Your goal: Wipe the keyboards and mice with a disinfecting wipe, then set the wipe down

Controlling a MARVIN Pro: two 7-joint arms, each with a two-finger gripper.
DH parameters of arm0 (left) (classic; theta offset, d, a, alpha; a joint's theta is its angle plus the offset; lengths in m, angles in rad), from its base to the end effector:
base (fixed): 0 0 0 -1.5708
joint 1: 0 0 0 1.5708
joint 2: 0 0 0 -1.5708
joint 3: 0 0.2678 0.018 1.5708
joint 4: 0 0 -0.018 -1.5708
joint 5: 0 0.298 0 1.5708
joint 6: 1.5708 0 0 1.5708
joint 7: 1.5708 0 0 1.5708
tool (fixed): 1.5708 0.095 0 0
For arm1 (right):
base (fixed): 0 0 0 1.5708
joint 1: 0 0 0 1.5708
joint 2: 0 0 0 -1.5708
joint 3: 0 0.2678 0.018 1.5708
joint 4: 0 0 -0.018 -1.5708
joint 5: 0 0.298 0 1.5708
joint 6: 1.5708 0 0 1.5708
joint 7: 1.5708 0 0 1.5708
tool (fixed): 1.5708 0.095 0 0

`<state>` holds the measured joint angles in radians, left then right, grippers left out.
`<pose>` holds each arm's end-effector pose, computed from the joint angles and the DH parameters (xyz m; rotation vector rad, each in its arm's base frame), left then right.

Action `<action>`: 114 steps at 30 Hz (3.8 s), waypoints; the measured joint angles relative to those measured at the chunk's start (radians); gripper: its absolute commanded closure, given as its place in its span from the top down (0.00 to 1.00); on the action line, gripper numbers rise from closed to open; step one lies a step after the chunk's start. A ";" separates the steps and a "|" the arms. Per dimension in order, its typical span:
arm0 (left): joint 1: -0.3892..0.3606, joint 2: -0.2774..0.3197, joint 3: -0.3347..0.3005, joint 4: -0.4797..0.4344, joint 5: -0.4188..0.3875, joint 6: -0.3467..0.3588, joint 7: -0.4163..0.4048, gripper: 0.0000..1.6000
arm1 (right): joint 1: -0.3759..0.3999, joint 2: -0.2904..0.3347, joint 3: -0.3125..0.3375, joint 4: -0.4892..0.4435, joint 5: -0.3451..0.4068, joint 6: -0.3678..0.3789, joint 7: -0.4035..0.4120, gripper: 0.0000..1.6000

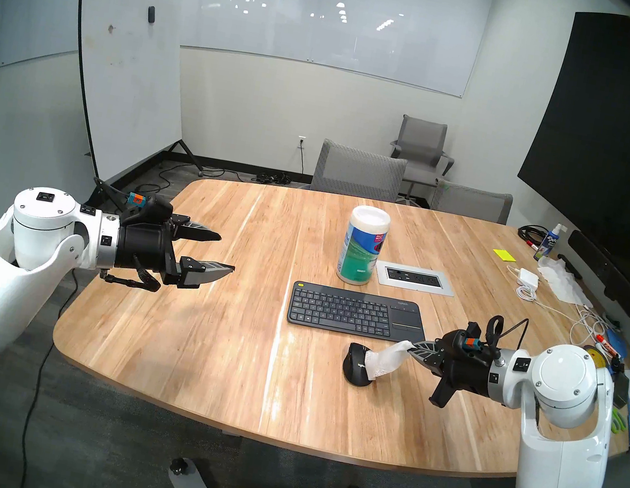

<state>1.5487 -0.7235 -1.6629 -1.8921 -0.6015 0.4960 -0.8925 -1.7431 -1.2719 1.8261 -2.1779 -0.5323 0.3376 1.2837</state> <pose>0.3589 0.0880 -0.1292 1.9363 -1.0551 1.4107 0.3051 -0.0519 -0.1881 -2.2491 -1.6245 -1.3903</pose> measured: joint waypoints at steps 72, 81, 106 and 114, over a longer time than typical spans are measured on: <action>0.000 0.000 0.000 0.000 0.000 0.000 0.000 1.00 | 0.188 -0.145 -0.214 0.250 -0.200 0.109 -0.238 0.00; 0.000 0.000 0.000 0.000 0.000 0.000 0.000 1.00 | 0.200 -0.175 -0.281 0.245 -0.233 0.149 -0.259 0.00; 0.000 0.000 0.000 0.000 0.000 0.000 0.000 1.00 | 0.296 -0.280 -0.359 0.309 -0.282 0.247 -0.340 0.00; 0.000 0.000 0.000 0.000 0.000 0.000 0.000 1.00 | 0.296 -0.265 -0.309 0.327 -0.282 0.241 -0.352 0.00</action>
<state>1.5487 -0.7235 -1.6627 -1.8920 -0.6018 0.4960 -0.8923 -1.4469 -1.5372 1.5171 -1.8507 -0.8141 0.5785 0.9316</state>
